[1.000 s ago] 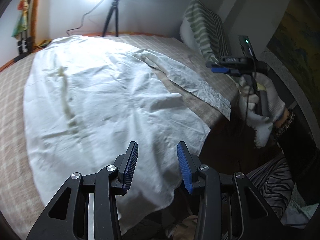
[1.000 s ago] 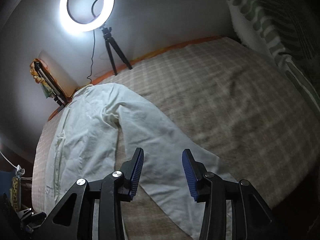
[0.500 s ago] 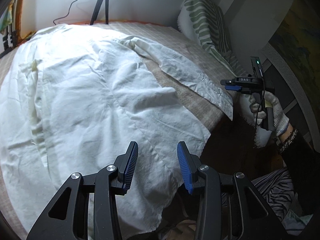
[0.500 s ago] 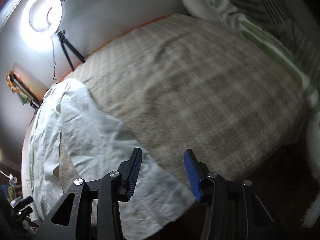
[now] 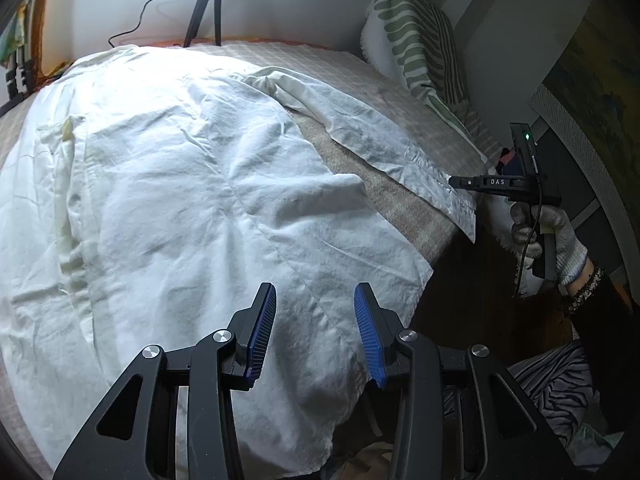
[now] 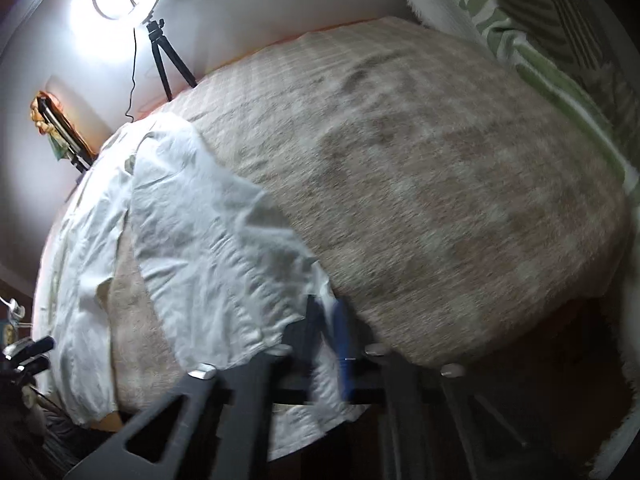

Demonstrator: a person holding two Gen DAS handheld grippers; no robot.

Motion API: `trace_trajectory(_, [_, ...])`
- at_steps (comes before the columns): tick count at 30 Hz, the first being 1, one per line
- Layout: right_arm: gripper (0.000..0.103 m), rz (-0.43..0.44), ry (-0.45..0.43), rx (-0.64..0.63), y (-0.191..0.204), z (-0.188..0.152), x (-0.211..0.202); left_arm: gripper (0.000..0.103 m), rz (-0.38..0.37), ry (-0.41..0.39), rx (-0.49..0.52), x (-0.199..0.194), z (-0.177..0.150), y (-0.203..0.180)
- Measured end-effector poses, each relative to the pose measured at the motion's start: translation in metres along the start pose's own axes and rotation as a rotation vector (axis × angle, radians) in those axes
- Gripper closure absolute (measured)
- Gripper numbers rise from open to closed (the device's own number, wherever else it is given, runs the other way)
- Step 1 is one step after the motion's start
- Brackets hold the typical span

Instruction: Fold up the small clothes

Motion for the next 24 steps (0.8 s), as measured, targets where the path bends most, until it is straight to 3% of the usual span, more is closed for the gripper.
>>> trace_trajectory(6, [0.102, 0.084, -0.076, 0.07, 0.028, 0.015, -0.026, 0.064, -0.003, -0.027, -0.012, -0.005, 0.003, 0.001])
trace_trajectory(13, [0.102, 0.231, -0.142, -0.057, 0.125, 0.025, -0.054, 0.064, -0.017, -0.05, -0.092, -0.011, 0.006, 0.011])
trace_trajectory(18, [0.102, 0.378, -0.106, -0.192, 0.208, -0.001, -0.063, 0.064, -0.004, -0.084, -0.183, -0.02, 0.009, 0.03])
trace_trajectory(24, [0.102, 0.502, 0.018, -0.39, 0.288, -0.064, -0.054, 0.064, 0.011, -0.099, -0.257, -0.027, 0.003, 0.047])
Point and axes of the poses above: each gripper's, at about its wrist camera, not at the fingertips, and x roughly the way its jaws point, y to its left, z to its top, the point moved 10 cm from there along x, roughly the way its jaws point, and after that the axes turned 11 degrees about -y, right-handed, at the moved point
